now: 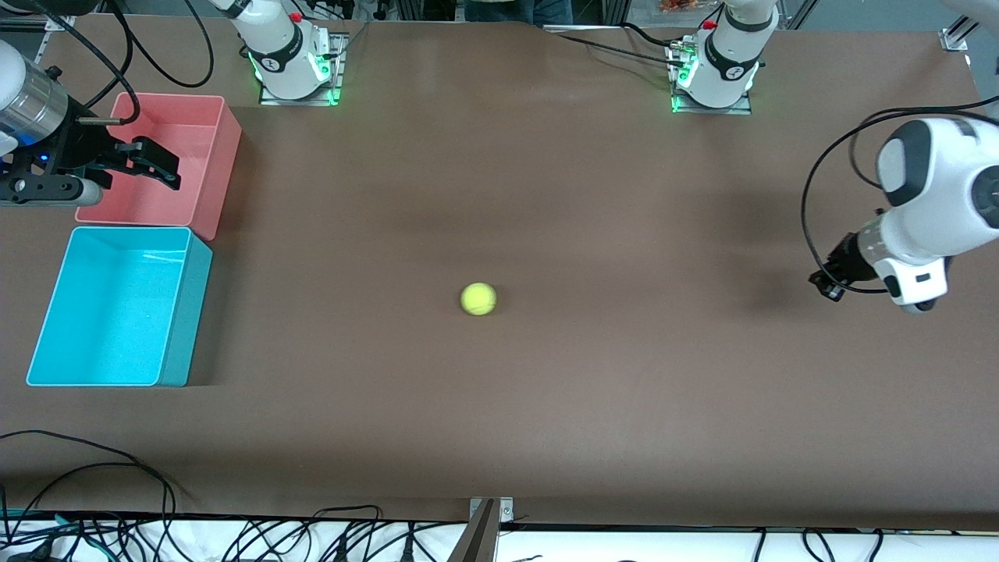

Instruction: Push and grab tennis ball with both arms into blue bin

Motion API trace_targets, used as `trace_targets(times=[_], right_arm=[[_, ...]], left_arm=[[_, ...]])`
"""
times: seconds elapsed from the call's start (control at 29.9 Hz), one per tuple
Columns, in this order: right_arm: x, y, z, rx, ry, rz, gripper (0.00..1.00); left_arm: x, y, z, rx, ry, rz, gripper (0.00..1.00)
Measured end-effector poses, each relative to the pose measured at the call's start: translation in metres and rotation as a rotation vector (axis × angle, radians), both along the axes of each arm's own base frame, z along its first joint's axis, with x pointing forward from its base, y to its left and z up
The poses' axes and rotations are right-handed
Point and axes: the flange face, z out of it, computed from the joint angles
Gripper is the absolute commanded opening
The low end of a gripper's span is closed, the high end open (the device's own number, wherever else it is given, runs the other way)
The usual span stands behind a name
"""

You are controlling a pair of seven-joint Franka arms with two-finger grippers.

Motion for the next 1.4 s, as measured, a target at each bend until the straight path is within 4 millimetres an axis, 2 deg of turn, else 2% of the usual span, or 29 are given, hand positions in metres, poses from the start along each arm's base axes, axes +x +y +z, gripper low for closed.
trace_targets(times=[0.33, 0.47, 0.67, 0.87, 0.93, 0.97, 1.0, 1.04, 1.07, 1.1, 1.4], right_arm=[[0.000, 0.000, -0.002, -0.001, 0.011, 0.000, 1.00], [-0.002, 0.002, -0.010, -0.003, 0.043, 0.003, 1.00], [0.001, 0.003, -0.042, -0.007, 0.111, 0.006, 1.00], [0.013, 0.004, -0.085, -0.005, 0.142, 0.009, 1.00], [0.019, 0.004, -0.103, -0.007, 0.130, 0.013, 1.00], [0.021, 0.004, -0.111, -0.015, 0.126, 0.016, 1.00], [0.023, 0.004, -0.119, -0.025, 0.124, 0.020, 1.00], [0.024, 0.003, -0.127, -0.035, 0.127, 0.024, 1.00], [0.025, 0.002, -0.133, -0.042, 0.131, 0.027, 1.00], [0.026, 0.002, -0.139, -0.047, 0.135, 0.030, 1.00], [0.041, -0.001, -0.181, -0.083, 0.121, 0.053, 1.00]], left_arm=[[0.022, 0.008, 0.071, -0.030, -0.017, -0.362, 0.00], [0.025, 0.011, 0.104, -0.054, -0.007, -0.513, 0.00], [0.026, 0.011, 0.147, -0.065, -0.007, -0.643, 0.00], [0.026, -0.005, 0.170, -0.073, -0.012, -0.770, 0.01], [0.026, -0.012, 0.177, -0.076, -0.014, -0.829, 0.09], [0.026, -0.014, 0.179, -0.077, -0.014, -0.849, 0.17], [0.026, -0.016, 0.182, -0.078, -0.013, -0.864, 0.31], [0.026, -0.016, 0.183, -0.079, -0.013, -0.873, 0.55], [0.026, -0.016, 0.184, -0.078, -0.012, -0.881, 0.89], [0.026, -0.016, 0.185, -0.075, -0.010, -0.886, 1.00], [0.025, -0.014, 0.184, -0.043, 0.012, -0.909, 1.00]])
